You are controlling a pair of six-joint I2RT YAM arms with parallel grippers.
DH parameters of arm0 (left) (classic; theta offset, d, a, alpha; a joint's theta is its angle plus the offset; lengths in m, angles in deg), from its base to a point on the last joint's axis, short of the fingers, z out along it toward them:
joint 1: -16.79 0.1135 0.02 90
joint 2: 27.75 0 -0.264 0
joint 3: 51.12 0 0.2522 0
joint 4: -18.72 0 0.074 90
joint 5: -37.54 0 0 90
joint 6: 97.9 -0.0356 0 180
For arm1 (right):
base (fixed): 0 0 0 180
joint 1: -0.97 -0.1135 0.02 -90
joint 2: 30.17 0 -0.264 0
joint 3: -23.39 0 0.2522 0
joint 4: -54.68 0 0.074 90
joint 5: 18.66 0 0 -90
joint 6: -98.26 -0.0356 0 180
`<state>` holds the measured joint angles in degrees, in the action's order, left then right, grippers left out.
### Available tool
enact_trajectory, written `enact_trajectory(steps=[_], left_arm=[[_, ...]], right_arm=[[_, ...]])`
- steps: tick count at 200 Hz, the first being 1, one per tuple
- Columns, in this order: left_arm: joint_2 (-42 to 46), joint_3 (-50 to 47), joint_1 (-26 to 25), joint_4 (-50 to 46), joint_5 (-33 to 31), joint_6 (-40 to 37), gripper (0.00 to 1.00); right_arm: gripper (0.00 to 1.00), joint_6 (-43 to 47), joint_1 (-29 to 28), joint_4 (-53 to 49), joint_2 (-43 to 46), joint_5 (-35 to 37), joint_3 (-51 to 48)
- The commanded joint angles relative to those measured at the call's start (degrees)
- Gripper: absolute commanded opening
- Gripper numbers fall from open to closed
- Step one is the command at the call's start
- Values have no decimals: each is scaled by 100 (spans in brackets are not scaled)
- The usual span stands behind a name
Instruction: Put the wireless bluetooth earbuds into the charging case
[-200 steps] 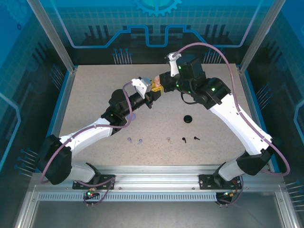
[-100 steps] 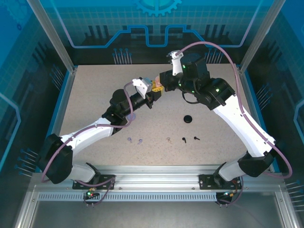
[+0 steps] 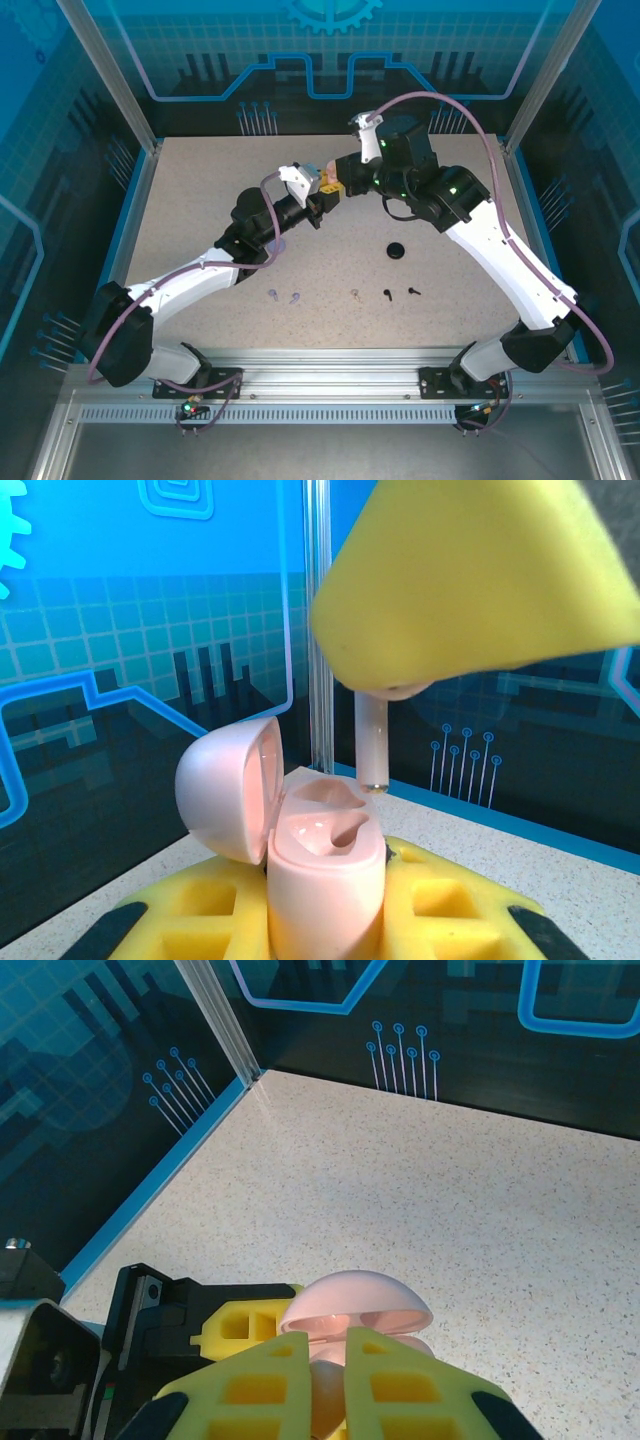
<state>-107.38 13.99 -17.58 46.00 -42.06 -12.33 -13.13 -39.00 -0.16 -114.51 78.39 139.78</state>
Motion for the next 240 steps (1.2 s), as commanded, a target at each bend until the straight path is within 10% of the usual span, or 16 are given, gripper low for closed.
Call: enact_trajectory(steps=[1, 240], left_arm=[[16, 239, -35, 229, 172, 30, 0], [9, 262, -56, 238, 178, -4, 0]], right_arm=[[12, 100, 15, -5, -22, 104, -80], [8, 1183, -741, -625, -557, 1199, 241]])
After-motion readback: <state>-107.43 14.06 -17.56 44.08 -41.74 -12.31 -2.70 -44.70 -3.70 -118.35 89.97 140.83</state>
